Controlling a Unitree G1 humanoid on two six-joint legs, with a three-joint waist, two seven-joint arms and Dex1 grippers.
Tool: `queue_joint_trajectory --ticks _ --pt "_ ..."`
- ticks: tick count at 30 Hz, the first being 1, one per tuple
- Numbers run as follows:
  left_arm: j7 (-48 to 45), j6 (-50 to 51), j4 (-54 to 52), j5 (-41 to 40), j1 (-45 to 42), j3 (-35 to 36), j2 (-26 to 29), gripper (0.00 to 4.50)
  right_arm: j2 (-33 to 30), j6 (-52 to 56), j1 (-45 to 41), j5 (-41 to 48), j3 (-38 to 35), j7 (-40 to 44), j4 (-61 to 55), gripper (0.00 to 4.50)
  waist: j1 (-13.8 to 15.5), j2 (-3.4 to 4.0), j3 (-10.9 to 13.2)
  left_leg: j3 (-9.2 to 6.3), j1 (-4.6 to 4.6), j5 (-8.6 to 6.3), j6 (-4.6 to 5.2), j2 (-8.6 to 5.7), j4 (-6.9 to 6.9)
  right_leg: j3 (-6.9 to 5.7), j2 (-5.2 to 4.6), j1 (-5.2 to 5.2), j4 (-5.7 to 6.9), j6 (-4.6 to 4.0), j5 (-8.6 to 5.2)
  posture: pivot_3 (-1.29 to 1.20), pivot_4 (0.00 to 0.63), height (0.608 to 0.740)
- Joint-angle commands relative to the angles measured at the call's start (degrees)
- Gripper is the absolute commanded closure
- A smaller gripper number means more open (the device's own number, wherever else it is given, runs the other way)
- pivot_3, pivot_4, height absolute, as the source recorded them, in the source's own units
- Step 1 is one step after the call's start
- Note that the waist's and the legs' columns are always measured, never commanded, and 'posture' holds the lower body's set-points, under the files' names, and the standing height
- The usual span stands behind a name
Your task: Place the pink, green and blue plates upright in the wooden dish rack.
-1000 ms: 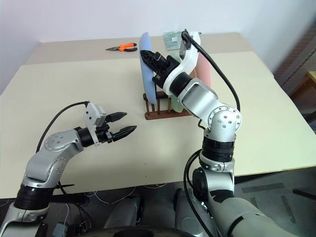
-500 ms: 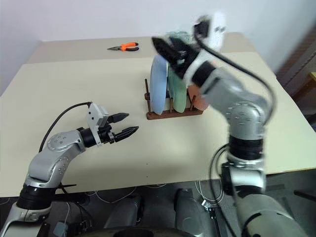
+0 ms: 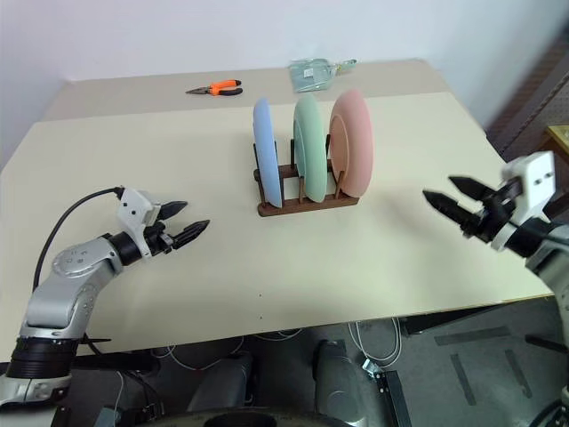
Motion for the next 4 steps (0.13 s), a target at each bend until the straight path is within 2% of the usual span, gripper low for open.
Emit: queue_joint_trajectory --ticks 1,4 --pt "1.19 -2.0 -1.43 0.39 1.94 2.34 -0.21 0.94 1.09 -4.21 -0.7 -3.32 1.74 1.27 0.46 1.51 0.3 -0.02 0.0 0.0 -0.02 0.0 0.0 0.0 0.01 0.0 -0.01 -0.01 0.0 0.0 0.01 0.0 0.15 0.74" --pt "2.75 -2.98 -2.24 1.64 4.41 1.99 -1.03 0.94 2.51 -6.76 -1.73 -6.4 5.36 1.94 2.55 1.51 0.42 -0.07 0.01 -0.02 -0.06 0.0 0.0 -0.03 0.01 0.0 -0.03 -0.01 -0.05 0.0 0.02 0.0 0.15 0.74"
